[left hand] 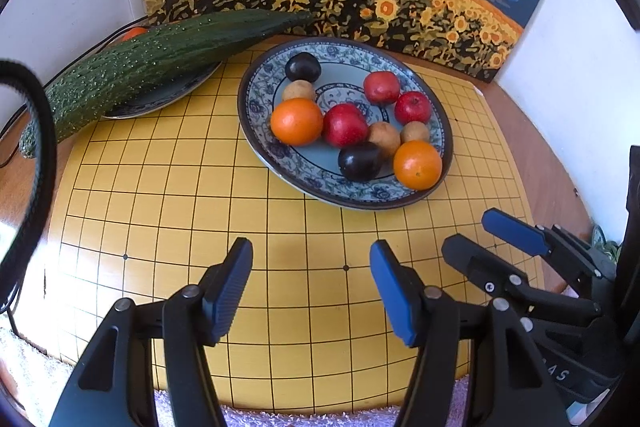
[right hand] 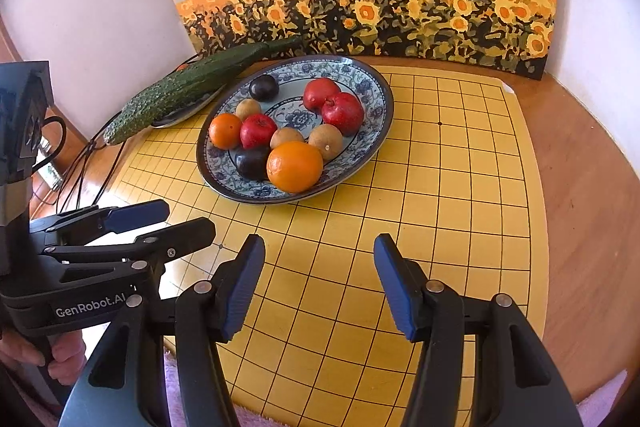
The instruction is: Organize fruits
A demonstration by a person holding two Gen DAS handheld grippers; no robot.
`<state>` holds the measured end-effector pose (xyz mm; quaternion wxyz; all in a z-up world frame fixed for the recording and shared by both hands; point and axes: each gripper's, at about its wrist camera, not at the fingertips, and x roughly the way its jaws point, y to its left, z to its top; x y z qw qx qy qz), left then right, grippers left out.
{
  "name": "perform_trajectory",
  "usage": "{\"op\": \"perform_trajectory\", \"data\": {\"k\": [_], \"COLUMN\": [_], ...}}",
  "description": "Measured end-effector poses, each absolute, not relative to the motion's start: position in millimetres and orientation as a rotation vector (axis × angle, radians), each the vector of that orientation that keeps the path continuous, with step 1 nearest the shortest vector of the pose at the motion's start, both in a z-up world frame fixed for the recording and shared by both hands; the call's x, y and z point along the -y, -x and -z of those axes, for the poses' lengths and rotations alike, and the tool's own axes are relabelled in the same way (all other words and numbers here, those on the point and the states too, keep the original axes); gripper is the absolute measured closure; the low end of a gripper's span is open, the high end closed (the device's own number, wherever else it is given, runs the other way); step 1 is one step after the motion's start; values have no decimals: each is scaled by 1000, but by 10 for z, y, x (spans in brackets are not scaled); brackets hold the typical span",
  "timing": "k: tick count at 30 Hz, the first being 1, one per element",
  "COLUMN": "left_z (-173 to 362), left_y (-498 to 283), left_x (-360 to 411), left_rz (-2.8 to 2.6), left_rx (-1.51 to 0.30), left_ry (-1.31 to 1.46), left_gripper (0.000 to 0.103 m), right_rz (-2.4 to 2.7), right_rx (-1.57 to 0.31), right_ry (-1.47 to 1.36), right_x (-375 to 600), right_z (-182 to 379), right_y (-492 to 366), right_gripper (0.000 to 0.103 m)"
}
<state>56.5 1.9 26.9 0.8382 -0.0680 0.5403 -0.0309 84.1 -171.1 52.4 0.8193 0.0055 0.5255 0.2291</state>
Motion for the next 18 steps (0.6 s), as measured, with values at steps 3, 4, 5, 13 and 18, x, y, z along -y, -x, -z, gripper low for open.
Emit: {"op": "perform_trajectory", "data": {"k": [3,4,5,13,18], "left_z": [-265,-265,-266,-267,-269], "left_y": [-568,-568,-570,-572,-573], "left_x": [-26,-28,-28,-42,-37], "left_rz": [65,65,66,65,67], "left_rx": [-1143,-1143,-1143,-1143,-1143], "left_ry": [142,142,141,141,139], "left_gripper": [39,39,39,39,39], "right_rz": [-488,-488,-487,-487,-488], "right_rx": [-1119,-1119,-1119,-1120,-1118], "right_ry": [-11,-11,-11,-12,-11], "right_x": [1705,1705,1704,1703,1697], "right_z": [-524,-525,-525,-529,-531], "right_y": [-840,-840,-839,-839,-837], "right_gripper": [45,45,45,45,45]}}
